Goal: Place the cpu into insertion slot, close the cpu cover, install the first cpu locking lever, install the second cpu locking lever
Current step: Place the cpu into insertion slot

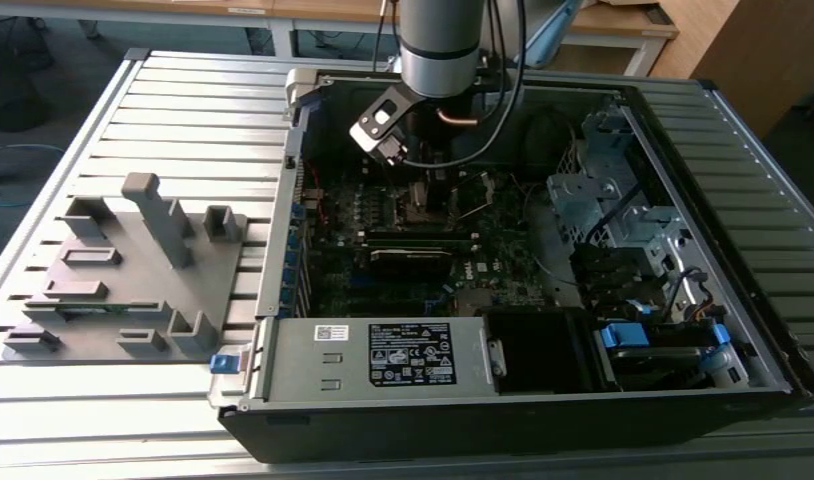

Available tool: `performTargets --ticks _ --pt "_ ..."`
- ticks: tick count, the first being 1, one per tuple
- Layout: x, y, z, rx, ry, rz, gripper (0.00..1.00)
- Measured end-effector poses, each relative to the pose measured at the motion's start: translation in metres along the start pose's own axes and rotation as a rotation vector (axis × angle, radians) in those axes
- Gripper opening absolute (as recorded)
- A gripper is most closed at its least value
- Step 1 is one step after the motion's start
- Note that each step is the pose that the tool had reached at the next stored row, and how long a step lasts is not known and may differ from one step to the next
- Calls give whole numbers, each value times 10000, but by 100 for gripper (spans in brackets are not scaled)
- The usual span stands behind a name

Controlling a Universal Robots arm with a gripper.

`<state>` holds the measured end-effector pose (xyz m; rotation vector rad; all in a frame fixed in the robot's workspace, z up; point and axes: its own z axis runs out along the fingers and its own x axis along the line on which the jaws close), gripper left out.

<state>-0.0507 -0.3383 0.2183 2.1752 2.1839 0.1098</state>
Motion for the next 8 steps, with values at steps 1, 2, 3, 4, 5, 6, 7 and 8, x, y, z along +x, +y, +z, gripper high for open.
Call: performTargets --ticks 1,2,3,4,5,6,7,8 --pt "0 -1 5 1 -1 0 54" --pt "-1 -1 8 1 -2 0 54" --pt "-1 -1 9 2 -3 0 54" --pt "-1 -1 9 2 -3 0 54" --pt "-1 -1 10 1 -2 0 54" --pt "-1 -1 10 1 -2 0 54" --pt "-1 -1 10 2 -3 0 54" --pt "0 -1 12 1 -2 0 54"
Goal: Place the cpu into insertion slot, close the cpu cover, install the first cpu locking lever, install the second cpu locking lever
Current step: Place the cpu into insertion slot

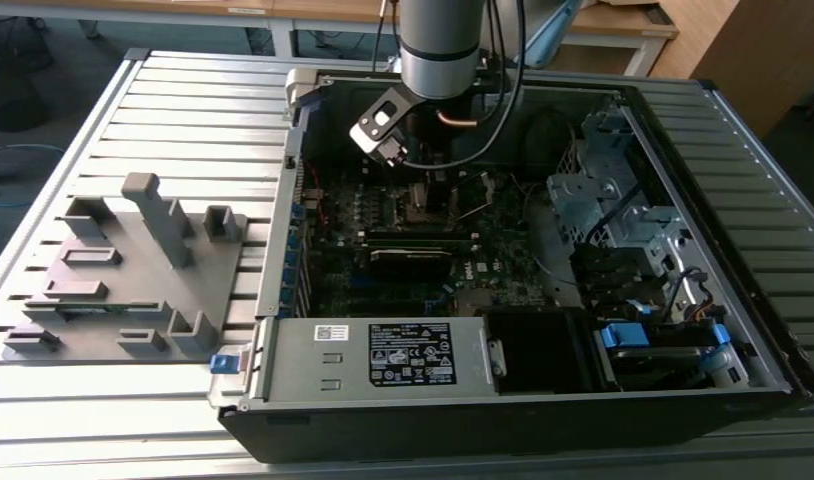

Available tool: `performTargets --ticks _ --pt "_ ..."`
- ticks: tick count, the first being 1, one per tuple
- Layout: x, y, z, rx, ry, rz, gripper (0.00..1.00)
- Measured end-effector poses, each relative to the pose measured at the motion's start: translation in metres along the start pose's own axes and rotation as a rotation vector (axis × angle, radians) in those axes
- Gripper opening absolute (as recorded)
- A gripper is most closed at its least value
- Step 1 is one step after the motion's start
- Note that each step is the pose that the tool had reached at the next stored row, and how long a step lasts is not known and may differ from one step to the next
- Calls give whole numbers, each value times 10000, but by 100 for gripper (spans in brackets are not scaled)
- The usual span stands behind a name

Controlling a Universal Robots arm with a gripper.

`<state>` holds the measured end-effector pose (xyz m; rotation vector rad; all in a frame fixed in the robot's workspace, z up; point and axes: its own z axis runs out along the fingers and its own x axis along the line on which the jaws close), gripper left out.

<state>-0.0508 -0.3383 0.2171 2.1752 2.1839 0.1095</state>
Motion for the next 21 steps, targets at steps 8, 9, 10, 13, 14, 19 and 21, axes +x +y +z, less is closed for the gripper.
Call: performTargets --ticks 8,9,10,13,14,19,21 --pt "0 -1 13 0 0 -1 54" --pt "0 -1 13 0 -1 0 54" --pt "0 -1 15 0 0 0 54" --pt "0 -6 25 -1 1 1 54" --pt "0 -7 33 0 0 0 54" --pt "-1 -22 62 0 -2 1 54" --pt "0 -28 70 -1 1 0 54"
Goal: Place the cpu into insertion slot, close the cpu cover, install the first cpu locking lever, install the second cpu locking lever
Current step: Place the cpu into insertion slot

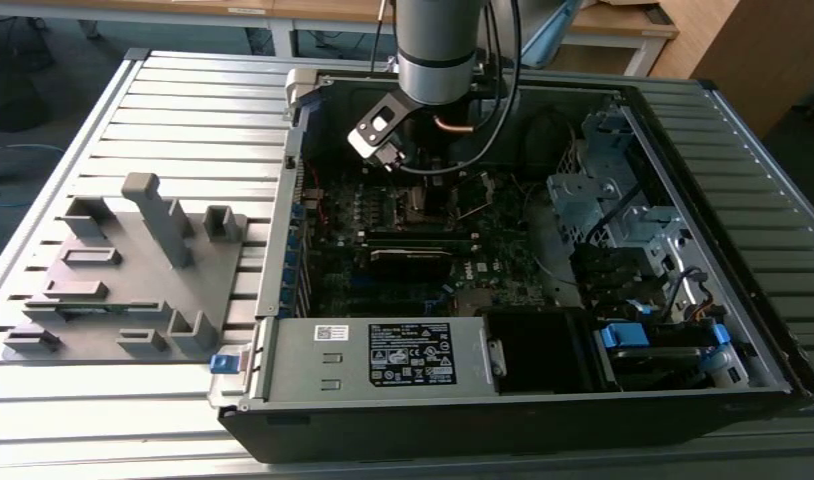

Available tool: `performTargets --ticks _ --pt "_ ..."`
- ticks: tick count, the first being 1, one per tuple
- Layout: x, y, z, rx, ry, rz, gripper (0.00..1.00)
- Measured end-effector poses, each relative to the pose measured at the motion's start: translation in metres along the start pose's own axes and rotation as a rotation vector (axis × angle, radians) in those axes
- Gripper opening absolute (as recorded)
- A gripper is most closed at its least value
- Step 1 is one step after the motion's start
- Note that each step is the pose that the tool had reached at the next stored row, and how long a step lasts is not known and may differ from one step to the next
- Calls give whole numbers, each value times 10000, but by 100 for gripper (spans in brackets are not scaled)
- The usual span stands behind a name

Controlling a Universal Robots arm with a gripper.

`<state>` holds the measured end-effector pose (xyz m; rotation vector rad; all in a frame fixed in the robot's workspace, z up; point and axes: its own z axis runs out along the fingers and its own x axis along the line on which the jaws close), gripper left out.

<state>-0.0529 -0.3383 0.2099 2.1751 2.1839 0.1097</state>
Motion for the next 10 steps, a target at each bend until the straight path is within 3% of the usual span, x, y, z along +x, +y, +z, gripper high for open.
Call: performTargets --ticks 10 --pt "-7 -21 46 1 -2 0 54"
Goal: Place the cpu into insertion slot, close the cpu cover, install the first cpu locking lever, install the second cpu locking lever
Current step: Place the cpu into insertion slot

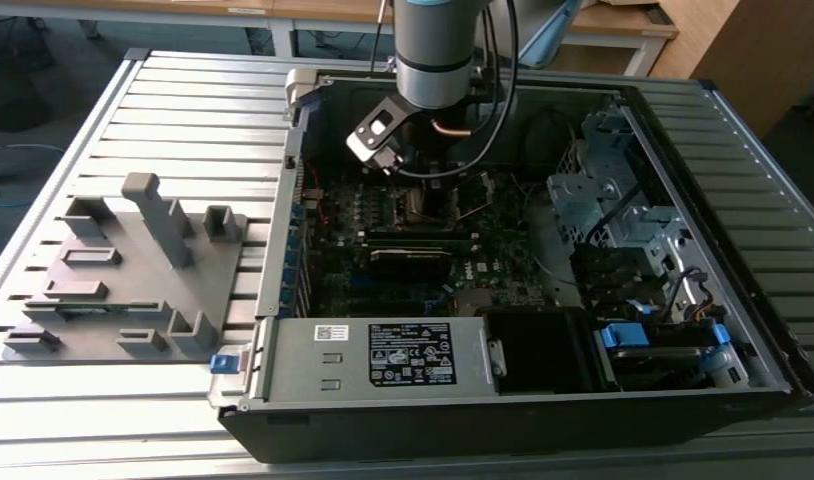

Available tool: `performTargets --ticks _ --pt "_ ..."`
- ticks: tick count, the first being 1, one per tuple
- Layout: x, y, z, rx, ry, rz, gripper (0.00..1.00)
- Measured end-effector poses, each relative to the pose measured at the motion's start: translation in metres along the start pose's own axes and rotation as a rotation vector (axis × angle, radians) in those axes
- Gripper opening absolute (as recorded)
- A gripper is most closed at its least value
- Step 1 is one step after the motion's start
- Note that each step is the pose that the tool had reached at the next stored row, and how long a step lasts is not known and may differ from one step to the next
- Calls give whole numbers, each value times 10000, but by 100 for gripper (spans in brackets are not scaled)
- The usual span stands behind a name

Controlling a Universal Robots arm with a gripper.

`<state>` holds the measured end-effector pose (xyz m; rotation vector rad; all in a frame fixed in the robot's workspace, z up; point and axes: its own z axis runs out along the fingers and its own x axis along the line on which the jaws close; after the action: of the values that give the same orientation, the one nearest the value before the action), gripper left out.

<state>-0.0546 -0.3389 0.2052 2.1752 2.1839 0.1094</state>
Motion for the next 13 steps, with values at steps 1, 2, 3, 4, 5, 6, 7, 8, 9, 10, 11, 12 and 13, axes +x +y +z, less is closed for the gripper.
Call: performTargets --ticks 1,2,3,4,5,6,7,8,9,10,11,12,13 --pt "0 -2 8 0 0 0 54" --pt "0 -4 14 -1 1 -1 54" --pt "-1 -5 14 0 0 -2 54" --pt "-1 -6 14 1 -1 -1 54" --pt "-3 -6 14 1 -1 0 54" --pt "-8 -6 15 0 0 0 54" --pt "-11 -7 16 -1 1 0 54" --pt "-11 -7 19 -1 1 1 54" --pt "-11 -7 24 -1 1 2 54" --pt "-12 -8 31 -1 1 1 54" --pt "-12 -8 38 0 0 -1 54" --pt "-12 -9 45 0 0 0 54" --pt "-12 -9 53 -1 1 -1 54"
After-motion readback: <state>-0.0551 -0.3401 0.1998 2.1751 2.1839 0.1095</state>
